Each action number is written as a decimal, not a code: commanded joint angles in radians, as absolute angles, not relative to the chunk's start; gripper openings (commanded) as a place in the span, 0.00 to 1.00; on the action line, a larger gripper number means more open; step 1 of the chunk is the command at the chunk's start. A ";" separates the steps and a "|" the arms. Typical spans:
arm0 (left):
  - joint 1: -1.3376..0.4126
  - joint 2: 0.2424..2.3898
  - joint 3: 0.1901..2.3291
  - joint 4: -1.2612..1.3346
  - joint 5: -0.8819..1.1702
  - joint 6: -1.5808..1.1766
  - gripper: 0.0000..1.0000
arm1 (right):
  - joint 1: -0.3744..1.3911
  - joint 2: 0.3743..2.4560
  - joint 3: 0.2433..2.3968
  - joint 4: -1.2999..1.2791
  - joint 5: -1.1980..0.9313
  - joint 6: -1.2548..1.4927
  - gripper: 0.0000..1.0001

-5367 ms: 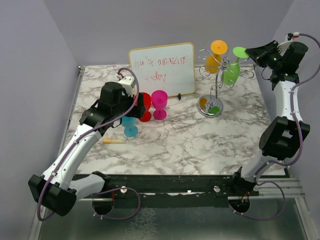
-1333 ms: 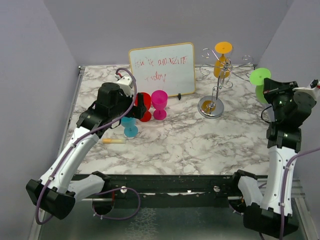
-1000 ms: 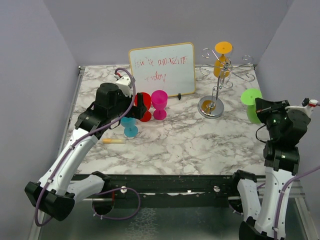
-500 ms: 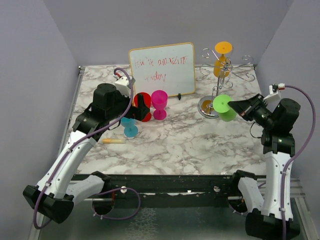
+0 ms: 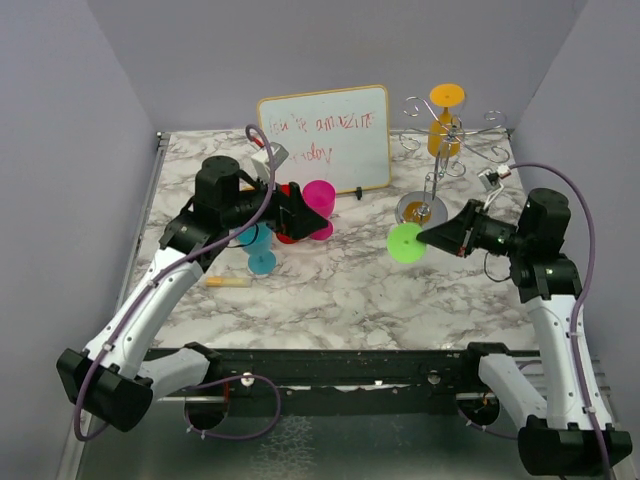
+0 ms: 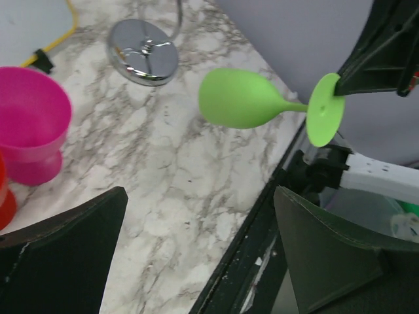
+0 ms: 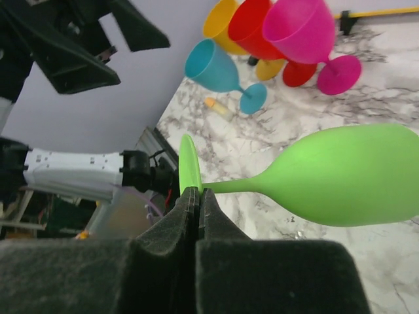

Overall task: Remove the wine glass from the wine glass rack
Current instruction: Place the wine glass at the center of the board.

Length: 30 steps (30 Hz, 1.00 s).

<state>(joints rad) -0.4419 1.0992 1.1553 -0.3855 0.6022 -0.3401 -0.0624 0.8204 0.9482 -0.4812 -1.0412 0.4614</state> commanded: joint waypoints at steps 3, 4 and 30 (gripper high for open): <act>-0.513 1.155 1.146 -0.210 0.888 -0.396 0.94 | 0.146 0.852 1.004 -0.481 -0.995 0.396 0.01; -0.532 1.162 1.154 -0.207 0.896 -0.387 0.94 | 0.189 0.865 1.006 -0.473 -0.961 0.394 0.01; -0.640 1.271 1.203 -0.261 1.036 -0.309 0.00 | 0.436 1.012 1.003 -0.161 -0.965 0.387 0.14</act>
<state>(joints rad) -0.6350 1.2758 1.1610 -0.2283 1.0019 -0.3603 0.4332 1.0180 1.0031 -0.2203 -0.9356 0.3935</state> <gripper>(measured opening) 0.014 0.071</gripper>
